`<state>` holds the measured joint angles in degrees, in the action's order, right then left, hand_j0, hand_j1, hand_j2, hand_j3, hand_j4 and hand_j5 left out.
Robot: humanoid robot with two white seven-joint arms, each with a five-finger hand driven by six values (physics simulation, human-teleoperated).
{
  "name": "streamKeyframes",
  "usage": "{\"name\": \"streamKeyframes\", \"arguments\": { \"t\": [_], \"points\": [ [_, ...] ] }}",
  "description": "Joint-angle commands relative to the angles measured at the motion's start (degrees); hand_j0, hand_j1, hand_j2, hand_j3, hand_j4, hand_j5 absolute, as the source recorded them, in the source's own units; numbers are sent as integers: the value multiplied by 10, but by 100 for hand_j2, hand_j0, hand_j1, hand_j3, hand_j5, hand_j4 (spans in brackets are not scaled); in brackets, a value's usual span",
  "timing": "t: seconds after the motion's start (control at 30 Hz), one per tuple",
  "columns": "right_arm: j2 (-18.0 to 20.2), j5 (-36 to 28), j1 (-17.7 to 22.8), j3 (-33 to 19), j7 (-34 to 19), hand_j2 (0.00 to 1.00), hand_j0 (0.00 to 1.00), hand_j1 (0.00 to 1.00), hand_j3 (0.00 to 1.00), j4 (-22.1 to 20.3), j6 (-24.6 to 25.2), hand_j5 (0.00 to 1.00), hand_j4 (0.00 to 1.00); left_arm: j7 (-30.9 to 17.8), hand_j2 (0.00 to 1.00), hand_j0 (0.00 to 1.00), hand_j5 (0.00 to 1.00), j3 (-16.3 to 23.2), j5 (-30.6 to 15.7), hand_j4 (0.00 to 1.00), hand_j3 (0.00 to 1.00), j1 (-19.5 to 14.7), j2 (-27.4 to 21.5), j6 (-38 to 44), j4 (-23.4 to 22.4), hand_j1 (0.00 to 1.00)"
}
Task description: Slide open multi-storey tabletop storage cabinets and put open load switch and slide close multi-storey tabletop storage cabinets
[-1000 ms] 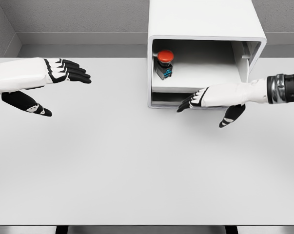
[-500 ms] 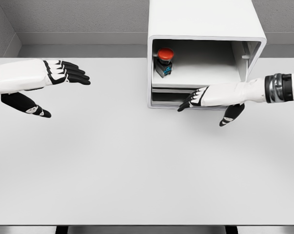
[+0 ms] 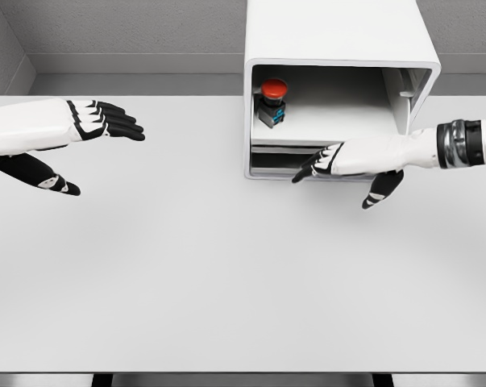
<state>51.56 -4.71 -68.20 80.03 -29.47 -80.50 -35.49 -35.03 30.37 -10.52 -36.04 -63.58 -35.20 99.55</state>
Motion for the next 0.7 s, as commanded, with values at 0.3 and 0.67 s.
{"name": "streamKeyframes", "arguments": {
  "t": [0.3, 0.67],
  "points": [
    [-14, 36, -13, -7, 5, 100, 100, 100, 100, 62, 5, 100, 100, 0, 100, 100, 100, -6, -6, 100, 100, 4, -2, 2, 1, 100],
    [-22, 57, -13, 2, 5, 100, 100, 100, 100, -48, 5, 100, 100, 0, 100, 100, 100, -6, -5, 100, 100, 4, -2, 2, -1, 100]
  ]
}}
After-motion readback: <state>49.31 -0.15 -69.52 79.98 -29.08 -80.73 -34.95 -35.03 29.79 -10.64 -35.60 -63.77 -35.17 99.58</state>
